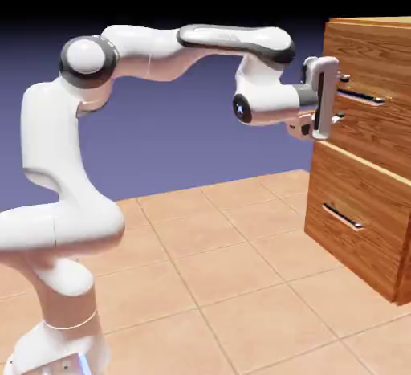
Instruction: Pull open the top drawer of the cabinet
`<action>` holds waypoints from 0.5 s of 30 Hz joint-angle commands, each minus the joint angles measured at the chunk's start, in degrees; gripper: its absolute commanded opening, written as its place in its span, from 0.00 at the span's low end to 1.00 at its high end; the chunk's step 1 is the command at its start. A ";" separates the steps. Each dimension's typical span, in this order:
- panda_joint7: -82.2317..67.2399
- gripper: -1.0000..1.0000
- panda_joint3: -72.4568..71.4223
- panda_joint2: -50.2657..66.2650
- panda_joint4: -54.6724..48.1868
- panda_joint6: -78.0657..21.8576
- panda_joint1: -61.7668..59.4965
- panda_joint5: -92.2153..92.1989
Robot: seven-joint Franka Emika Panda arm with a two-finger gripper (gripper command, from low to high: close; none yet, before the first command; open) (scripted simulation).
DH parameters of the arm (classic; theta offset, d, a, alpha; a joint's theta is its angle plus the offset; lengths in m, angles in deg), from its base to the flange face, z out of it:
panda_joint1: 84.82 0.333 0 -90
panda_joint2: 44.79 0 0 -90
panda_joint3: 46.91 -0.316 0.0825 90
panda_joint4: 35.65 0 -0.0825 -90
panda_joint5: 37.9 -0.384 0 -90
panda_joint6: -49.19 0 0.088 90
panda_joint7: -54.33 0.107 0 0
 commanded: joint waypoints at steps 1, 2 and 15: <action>0.70 0.50 -1.64 -0.51 -1.65 0.34 -2.08 0.35; 1.41 0.50 -3.27 -1.03 -3.29 0.68 -4.16 0.70; -0.87 0.00 2.86 0.71 2.88 -0.65 3.56 -0.47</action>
